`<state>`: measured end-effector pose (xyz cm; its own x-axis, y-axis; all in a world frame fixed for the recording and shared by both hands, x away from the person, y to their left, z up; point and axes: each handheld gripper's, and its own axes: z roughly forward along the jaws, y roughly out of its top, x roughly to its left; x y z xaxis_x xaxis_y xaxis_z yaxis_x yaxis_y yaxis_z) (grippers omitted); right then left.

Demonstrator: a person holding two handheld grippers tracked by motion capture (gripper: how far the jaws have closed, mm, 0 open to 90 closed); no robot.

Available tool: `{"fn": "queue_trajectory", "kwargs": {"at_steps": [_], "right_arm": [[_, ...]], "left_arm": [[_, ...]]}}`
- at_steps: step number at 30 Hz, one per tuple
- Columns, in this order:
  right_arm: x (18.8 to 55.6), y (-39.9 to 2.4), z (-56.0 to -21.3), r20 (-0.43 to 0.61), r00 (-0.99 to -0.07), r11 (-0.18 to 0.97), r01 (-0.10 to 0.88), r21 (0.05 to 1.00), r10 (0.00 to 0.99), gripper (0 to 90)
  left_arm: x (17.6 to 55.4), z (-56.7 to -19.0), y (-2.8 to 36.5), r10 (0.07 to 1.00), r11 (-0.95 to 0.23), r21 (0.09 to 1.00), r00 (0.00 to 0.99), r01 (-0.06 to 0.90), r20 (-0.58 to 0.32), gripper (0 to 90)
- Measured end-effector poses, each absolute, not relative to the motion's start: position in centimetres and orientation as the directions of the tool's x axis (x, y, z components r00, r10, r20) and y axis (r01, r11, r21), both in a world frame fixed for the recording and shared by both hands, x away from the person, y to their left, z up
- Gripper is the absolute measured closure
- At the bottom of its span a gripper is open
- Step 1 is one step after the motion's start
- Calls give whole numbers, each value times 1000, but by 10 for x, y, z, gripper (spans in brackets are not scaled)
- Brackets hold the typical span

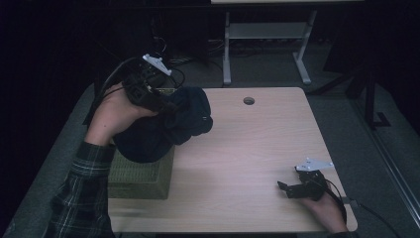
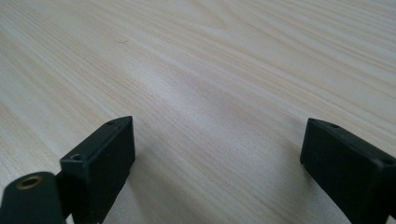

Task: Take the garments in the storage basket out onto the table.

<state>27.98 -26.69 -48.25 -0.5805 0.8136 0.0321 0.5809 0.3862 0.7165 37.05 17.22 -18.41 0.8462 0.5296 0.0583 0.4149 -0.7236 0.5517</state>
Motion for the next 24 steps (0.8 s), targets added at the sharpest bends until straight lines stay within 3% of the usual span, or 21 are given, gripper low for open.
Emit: {"fn": "queue_trajectory", "kwargs": {"at_steps": [24], "right_arm": [[280,-267,-482,32,-579,385,582,716,815,97]], "left_arm": [[375,-198,90,437,-760,550,899,346,38,618]]}}
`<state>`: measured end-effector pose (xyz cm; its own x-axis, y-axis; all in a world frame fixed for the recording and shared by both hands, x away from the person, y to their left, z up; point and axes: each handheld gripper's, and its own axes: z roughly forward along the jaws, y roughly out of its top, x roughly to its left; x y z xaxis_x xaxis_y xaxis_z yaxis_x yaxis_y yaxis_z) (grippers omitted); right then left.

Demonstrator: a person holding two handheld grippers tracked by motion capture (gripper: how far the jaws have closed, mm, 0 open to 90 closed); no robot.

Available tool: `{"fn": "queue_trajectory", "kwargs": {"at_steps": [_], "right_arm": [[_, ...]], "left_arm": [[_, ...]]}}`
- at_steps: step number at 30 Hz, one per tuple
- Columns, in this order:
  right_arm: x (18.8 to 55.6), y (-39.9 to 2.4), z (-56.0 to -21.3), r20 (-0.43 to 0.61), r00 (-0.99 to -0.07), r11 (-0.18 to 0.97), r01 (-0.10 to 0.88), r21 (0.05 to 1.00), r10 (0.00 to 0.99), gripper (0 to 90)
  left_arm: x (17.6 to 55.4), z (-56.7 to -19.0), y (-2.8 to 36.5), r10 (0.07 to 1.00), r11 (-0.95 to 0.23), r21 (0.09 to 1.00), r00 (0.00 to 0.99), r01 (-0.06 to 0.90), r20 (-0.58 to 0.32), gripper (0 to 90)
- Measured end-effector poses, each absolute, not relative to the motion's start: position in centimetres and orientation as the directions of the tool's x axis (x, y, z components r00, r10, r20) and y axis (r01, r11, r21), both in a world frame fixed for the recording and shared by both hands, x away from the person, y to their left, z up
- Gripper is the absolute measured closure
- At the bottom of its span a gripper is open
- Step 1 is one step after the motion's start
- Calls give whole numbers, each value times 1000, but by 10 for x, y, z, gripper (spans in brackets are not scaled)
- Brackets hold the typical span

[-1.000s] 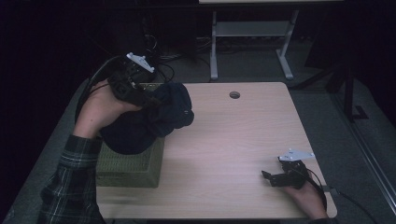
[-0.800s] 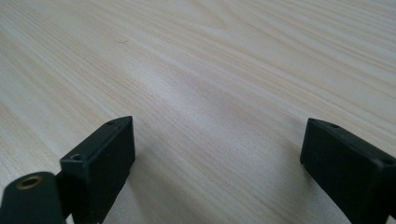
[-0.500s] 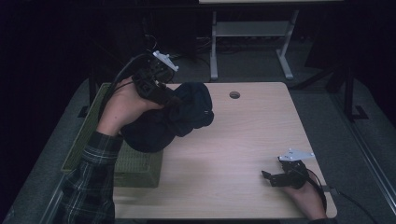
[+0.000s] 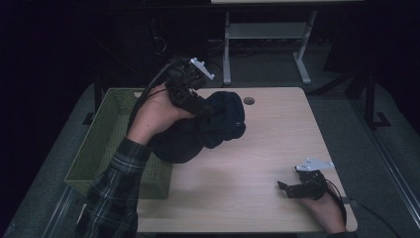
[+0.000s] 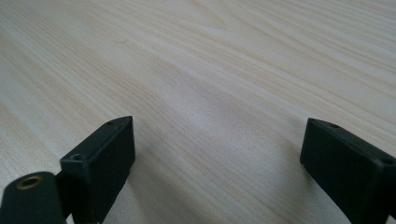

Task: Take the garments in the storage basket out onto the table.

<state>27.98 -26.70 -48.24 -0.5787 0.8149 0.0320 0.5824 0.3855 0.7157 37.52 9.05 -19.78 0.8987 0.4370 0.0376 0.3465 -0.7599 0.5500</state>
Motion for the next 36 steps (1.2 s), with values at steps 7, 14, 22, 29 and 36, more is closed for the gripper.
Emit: {"fn": "queue_trajectory", "kwargs": {"at_steps": [7,14,22,29,36], "right_arm": [[280,-267,-482,36,-577,382,585,715,816,97],[280,-267,-482,34,-577,384,585,715,816,97],[279,-267,-482,34,-576,383,585,715,817,97],[280,-267,-482,33,-578,383,581,718,815,97],[280,-267,-482,33,-577,384,583,716,816,97]], "left_arm": [[375,-206,65,419,-758,562,907,330,33,618],[373,-222,42,406,-753,568,914,331,6,618],[371,-243,23,402,-744,579,916,333,-10,618],[370,-265,8,400,-740,577,916,345,-34,618],[371,-283,-4,398,-744,566,916,355,-53,618]]}}
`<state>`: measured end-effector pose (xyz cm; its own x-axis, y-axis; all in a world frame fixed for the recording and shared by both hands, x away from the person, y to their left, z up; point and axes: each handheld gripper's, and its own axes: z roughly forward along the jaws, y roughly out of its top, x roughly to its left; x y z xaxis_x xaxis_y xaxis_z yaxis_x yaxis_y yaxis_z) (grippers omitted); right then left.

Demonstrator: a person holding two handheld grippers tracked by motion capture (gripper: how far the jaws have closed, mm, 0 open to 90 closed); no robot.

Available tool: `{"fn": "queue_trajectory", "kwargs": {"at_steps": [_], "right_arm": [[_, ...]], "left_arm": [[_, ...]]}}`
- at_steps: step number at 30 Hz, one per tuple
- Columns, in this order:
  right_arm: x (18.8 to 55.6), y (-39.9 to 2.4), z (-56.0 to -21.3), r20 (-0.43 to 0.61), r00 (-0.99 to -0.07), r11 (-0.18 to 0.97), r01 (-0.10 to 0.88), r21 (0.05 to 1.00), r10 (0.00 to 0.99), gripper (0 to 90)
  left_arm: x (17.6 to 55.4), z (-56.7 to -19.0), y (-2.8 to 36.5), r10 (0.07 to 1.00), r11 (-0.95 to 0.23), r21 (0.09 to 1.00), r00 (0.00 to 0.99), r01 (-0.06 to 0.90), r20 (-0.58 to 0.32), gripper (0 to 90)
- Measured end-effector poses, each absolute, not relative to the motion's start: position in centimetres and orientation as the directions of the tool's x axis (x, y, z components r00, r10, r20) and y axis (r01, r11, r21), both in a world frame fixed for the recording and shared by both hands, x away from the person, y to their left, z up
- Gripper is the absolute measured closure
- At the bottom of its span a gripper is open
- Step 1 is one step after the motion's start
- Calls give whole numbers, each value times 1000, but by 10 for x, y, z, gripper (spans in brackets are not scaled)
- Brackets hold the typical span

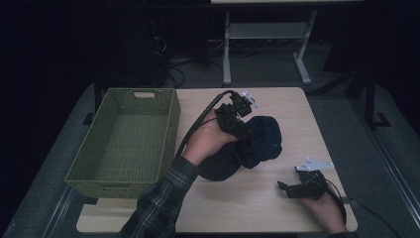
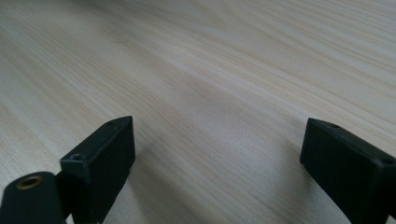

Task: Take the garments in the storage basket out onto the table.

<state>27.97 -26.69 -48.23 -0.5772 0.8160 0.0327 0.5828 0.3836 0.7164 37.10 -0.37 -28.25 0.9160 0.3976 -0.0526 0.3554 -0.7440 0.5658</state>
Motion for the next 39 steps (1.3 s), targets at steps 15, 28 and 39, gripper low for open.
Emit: {"fn": "queue_trajectory", "kwargs": {"at_steps": [15,28,39], "right_arm": [[280,-267,-482,34,-577,383,584,716,816,96],[280,-267,-482,33,-578,385,583,715,815,97],[279,-267,-482,37,-576,382,586,715,817,96]], "left_arm": [[382,-328,-30,393,-743,550,914,382,-103,616],[399,-365,-39,397,-749,532,910,395,-117,597],[415,-385,-36,402,-747,524,906,410,-135,583]]}}
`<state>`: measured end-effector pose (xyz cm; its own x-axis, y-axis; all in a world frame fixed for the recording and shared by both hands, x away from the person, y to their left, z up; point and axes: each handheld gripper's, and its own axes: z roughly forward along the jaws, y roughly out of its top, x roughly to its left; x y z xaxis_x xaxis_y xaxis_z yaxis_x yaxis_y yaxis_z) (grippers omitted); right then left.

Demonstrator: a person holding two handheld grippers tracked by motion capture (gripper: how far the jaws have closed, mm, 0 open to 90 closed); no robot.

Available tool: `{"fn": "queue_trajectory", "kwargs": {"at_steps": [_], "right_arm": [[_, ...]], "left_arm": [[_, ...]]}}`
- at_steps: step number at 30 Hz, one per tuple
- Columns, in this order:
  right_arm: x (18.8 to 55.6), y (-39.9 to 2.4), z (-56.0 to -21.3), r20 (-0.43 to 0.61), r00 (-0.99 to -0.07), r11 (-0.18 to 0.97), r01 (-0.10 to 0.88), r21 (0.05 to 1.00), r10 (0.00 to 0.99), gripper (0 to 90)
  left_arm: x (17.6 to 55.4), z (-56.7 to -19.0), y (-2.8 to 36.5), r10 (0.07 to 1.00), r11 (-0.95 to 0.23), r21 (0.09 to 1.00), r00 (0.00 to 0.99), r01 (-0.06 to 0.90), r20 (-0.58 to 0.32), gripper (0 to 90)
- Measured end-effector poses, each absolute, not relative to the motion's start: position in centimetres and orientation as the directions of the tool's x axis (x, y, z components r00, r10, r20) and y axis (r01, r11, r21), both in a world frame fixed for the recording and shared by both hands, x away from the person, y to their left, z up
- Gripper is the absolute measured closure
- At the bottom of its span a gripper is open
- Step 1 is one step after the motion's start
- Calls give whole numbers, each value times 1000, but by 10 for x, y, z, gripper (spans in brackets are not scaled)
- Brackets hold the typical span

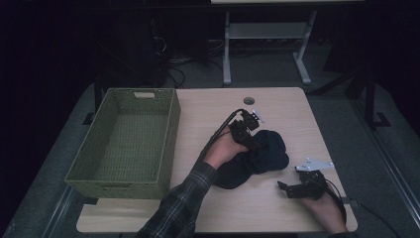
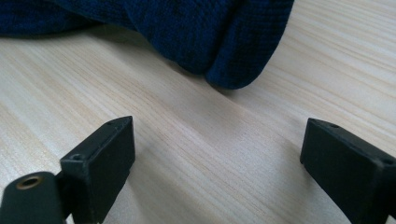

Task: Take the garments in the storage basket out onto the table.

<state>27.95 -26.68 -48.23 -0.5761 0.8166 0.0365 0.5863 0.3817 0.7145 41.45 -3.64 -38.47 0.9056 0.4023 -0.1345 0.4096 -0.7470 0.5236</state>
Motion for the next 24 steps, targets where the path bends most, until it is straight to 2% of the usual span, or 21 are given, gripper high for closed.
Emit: {"fn": "queue_trajectory", "kwargs": {"at_steps": [8,17,18,24], "right_arm": [[280,-267,-482,32,-579,385,582,716,815,97],[280,-267,-482,32,-579,385,581,717,815,97],[280,-267,-482,32,-579,385,581,717,815,97],[280,-267,-483,38,-576,379,584,717,816,97]], "left_arm": [[421,-406,-39,408,-746,514,901,422,-147,577],[419,-404,-40,401,-755,514,907,407,-130,527],[418,-402,-40,403,-754,516,906,407,-127,481],[415,-394,-37,402,-755,528,911,389,-97,343]]}}
